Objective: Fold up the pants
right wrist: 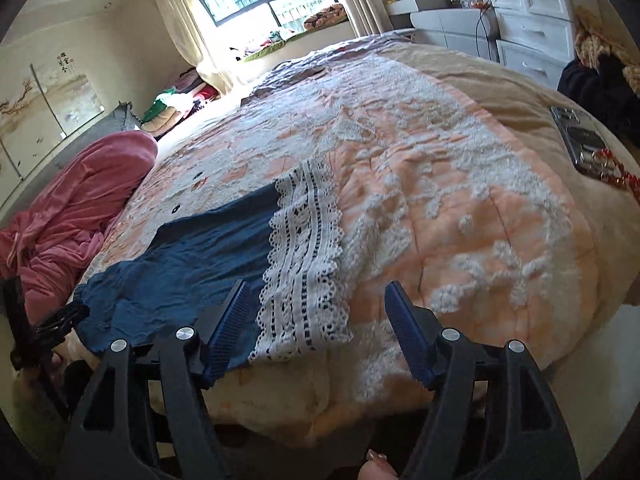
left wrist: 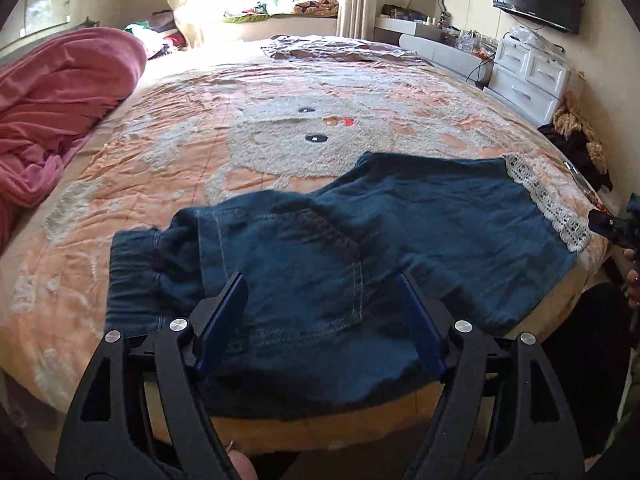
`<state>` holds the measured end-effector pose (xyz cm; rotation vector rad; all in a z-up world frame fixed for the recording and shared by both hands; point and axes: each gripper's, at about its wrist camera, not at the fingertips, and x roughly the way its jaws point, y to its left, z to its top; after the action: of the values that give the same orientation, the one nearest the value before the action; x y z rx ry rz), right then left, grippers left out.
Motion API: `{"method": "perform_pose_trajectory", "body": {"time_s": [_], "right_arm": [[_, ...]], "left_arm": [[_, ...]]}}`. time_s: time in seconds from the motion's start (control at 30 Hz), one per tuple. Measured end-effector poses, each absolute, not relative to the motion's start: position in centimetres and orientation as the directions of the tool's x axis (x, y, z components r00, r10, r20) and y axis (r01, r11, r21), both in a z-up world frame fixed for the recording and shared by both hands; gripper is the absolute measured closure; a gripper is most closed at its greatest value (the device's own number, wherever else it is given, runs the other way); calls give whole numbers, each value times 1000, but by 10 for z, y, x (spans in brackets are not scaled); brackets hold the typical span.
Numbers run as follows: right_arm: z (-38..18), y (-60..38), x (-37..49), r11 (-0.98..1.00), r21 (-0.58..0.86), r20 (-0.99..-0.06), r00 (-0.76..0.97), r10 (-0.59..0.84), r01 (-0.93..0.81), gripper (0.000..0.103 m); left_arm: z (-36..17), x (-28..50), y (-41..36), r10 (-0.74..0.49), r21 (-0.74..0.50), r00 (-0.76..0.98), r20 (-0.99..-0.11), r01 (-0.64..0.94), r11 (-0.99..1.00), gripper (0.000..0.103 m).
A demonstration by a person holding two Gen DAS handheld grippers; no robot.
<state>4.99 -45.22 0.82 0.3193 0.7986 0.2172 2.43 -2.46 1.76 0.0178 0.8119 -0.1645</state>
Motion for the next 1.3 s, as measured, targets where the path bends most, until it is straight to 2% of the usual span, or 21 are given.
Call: {"method": "perform_pose_trajectory", "body": {"time_s": [0.13,0.17,0.2,0.27,0.37,0.47,0.77,1.1,1.3], "right_arm": [[-8,-440,58,926,375,-721,616,318,-40,37],[-11,-437,59,924,381,-722,611,323,-39,56],[-12,-434,61,926,375,-728,604,323,-44,68],[-13,-423,60,948,312,-745,603,285,-62,75],[-5,-419,54,961,270,-735,630,251,-67,78],[-4,-422,53,979,196,-744,643,182,-50,79],[-21,-426,63,972,234,-764,618,187,-5,74],[-8,-430,49,960,281,-731,645,220,-9,63],[6,-435,37,956,293,-709,670,220,-4,50]], "left_arm": [[6,18,-20,-66,8,653,-755,110,994,35],[1,19,-18,-39,20,633,-773,87,996,34],[-5,22,-13,0,36,609,-793,46,998,34],[-12,21,-2,33,49,598,-801,10,999,34],[-12,17,12,17,24,605,-796,4,1000,35],[-9,13,25,-5,0,612,-791,8,1000,39],[-14,11,20,-12,17,617,-787,41,999,40],[10,1,2,-36,25,649,-760,84,996,29],[28,-6,-13,-82,-1,665,-742,120,993,24]]}}
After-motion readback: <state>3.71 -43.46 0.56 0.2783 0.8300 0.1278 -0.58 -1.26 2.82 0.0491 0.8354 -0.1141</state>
